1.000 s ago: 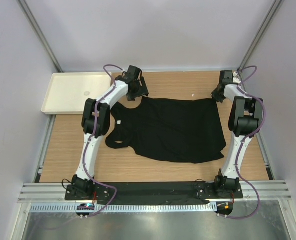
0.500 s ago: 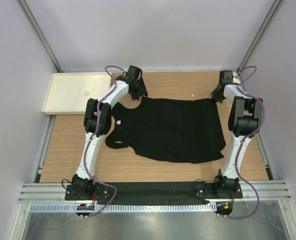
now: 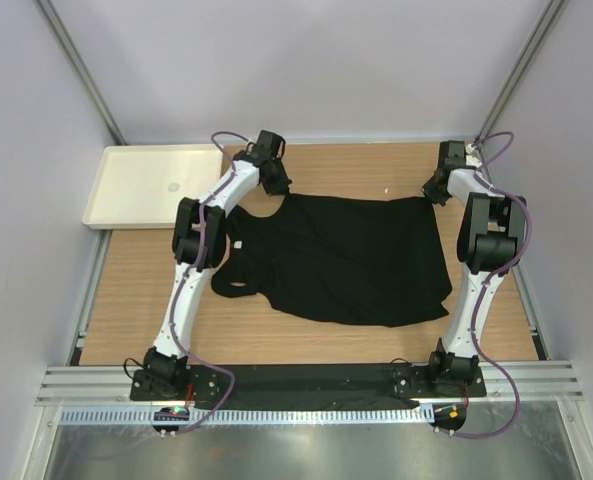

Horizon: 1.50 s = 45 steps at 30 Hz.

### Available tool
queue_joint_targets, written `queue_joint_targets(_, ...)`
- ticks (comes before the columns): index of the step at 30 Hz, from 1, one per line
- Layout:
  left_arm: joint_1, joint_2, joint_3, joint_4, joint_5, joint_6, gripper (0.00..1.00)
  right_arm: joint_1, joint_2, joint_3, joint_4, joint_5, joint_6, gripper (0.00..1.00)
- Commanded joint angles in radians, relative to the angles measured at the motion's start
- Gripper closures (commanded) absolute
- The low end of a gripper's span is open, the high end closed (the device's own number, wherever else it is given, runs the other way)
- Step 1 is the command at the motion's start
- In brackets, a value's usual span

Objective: Fold and stack the tank tops
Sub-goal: Flatten the tank top out

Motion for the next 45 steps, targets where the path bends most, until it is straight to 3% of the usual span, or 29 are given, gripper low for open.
queue_joint_targets(1,0.048,-0.083,0.012,0.020,-0.011,0.001,1.00,-0.001,-0.033,0.085,-0.029,-0.005,0.007,0.99)
queue_joint_targets(9,0.104,-0.119,-0.011,0.169,-0.030,-0.045,1.00,-0.001,0.065,0.263,-0.058,-0.061,0.053,0.99)
queue_joint_targets(12,0.120,-0.083,0.030,0.245,-0.045,-0.069,1.00,-0.002,0.120,0.334,0.012,-0.117,0.091,0.99)
queue_joint_targets(13,0.125,-0.068,0.043,0.270,-0.045,-0.083,1.00,-0.004,0.135,0.372,0.041,-0.196,0.102,0.91)
queue_joint_targets(14,0.131,-0.054,0.061,0.293,-0.045,-0.088,0.91,-0.008,0.160,0.399,0.063,-0.229,0.114,0.76)
queue_joint_targets(15,0.136,-0.024,0.089,0.292,-0.030,-0.089,0.77,-0.010,0.177,0.433,0.055,-0.263,0.123,0.54)
queue_joint_targets(16,0.148,-0.016,0.165,0.267,0.005,-0.083,0.46,-0.010,0.195,0.491,0.034,-0.286,0.125,0.20)
queue_joint_targets(18,0.141,-0.066,0.202,0.198,-0.001,-0.042,0.25,-0.005,0.163,0.480,0.005,-0.292,0.113,0.13)
queue_joint_targets(19,0.134,-0.103,0.154,0.187,-0.036,-0.016,0.17,-0.004,0.083,0.408,0.003,-0.286,0.102,0.13)
queue_joint_targets(21,0.111,-0.262,-0.010,0.187,-0.045,0.035,0.17,-0.004,-0.026,0.288,0.021,-0.263,0.084,0.19)
queue_joint_targets(26,0.024,-0.609,-0.401,0.195,-0.189,0.076,0.13,0.005,-0.446,-0.187,0.026,-0.144,0.038,0.33)
queue_joint_targets(28,-0.042,-0.774,-0.598,0.200,-0.264,0.078,0.02,0.007,-0.553,-0.352,0.008,-0.113,0.028,0.38)
queue_joint_targets(30,-0.097,-0.879,-0.781,0.220,-0.350,0.067,0.00,0.007,-0.689,-0.439,-0.056,-0.021,0.043,0.45)
queue_joint_targets(32,-0.103,-1.007,-0.953,0.244,-0.349,0.025,0.00,0.007,-0.798,-0.549,-0.116,0.034,0.056,0.49)
queue_joint_targets(35,-0.102,-1.143,-1.092,0.267,-0.308,-0.058,0.00,0.007,-0.867,-0.646,-0.220,0.149,0.105,0.59)
queue_joint_targets(38,-0.132,-1.272,-1.274,0.285,-0.254,-0.098,0.05,0.007,-0.934,-0.747,-0.219,0.125,0.125,0.64)
queue_joint_targets(45,-0.217,-1.453,-1.462,0.289,-0.266,-0.128,0.07,0.005,-0.908,-0.883,-0.133,0.093,0.139,0.67)
